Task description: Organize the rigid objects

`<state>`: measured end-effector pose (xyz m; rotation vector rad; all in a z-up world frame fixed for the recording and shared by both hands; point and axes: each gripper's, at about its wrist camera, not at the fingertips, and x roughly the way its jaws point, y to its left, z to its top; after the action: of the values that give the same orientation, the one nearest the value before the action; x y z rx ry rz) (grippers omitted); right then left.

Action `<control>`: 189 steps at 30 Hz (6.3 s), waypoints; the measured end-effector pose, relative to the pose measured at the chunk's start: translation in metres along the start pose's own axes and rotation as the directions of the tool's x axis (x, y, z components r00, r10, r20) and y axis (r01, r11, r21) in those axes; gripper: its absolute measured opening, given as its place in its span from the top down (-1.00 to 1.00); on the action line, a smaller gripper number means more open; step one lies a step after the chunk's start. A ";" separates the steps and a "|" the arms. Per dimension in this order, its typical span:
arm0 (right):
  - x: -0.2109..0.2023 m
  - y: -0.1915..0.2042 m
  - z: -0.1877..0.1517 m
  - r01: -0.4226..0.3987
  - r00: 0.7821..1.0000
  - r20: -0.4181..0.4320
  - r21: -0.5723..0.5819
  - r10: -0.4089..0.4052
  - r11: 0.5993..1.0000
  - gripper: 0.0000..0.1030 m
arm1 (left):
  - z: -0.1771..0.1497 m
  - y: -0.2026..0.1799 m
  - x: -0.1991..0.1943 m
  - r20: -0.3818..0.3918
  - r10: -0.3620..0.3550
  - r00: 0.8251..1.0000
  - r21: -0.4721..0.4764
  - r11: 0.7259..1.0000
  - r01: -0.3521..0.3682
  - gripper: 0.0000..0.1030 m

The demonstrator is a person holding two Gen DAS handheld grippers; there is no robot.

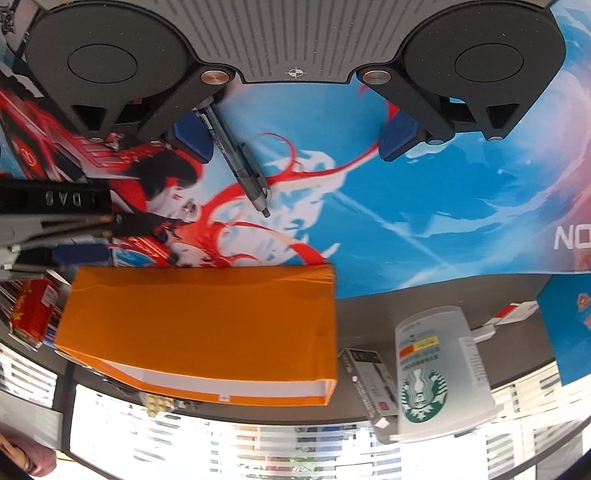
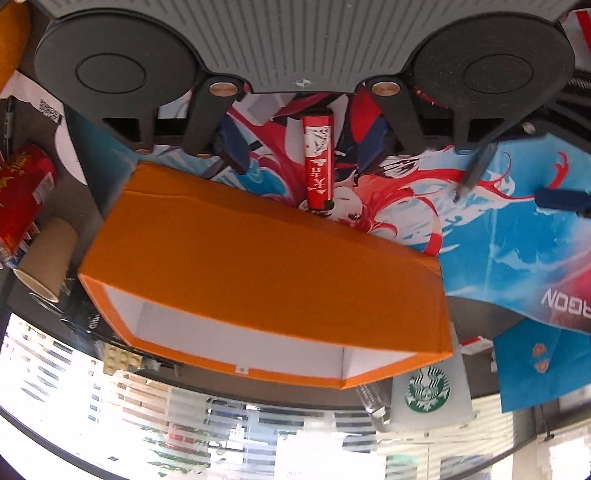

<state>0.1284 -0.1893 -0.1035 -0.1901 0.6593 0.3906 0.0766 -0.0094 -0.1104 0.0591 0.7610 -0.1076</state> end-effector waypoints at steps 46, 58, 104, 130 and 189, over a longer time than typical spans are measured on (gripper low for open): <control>-0.004 0.001 -0.009 -0.047 0.999 0.017 0.058 0.046 0.997 0.67 | 0.009 -0.003 -0.002 0.025 -0.051 0.998 -0.008 0.999 0.051 0.79; -0.023 0.001 -0.006 -0.071 0.996 0.055 0.085 0.067 0.994 0.67 | 0.018 0.018 -0.026 0.088 -0.065 0.994 -0.073 0.995 0.072 0.79; 0.023 -0.106 0.102 0.029 0.997 0.066 0.198 -0.043 0.980 0.66 | 0.191 -0.032 0.079 -0.002 -0.180 0.984 -0.071 0.981 0.179 0.79; 0.054 -0.087 0.108 0.149 0.988 -0.047 0.030 -0.147 0.988 0.66 | 0.190 -0.032 0.113 -0.079 -0.161 0.984 -0.098 0.983 0.153 0.78; -0.094 -0.016 0.083 0.191 0.945 0.254 0.081 -0.206 0.978 -1.00 | 0.139 -0.004 -0.047 0.231 0.070 0.970 -0.055 0.997 -0.059 -1.00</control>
<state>0.1134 -0.2069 0.0210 -0.1475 0.3857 0.1978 0.1375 -0.0226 0.0219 0.0255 0.5258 -0.0332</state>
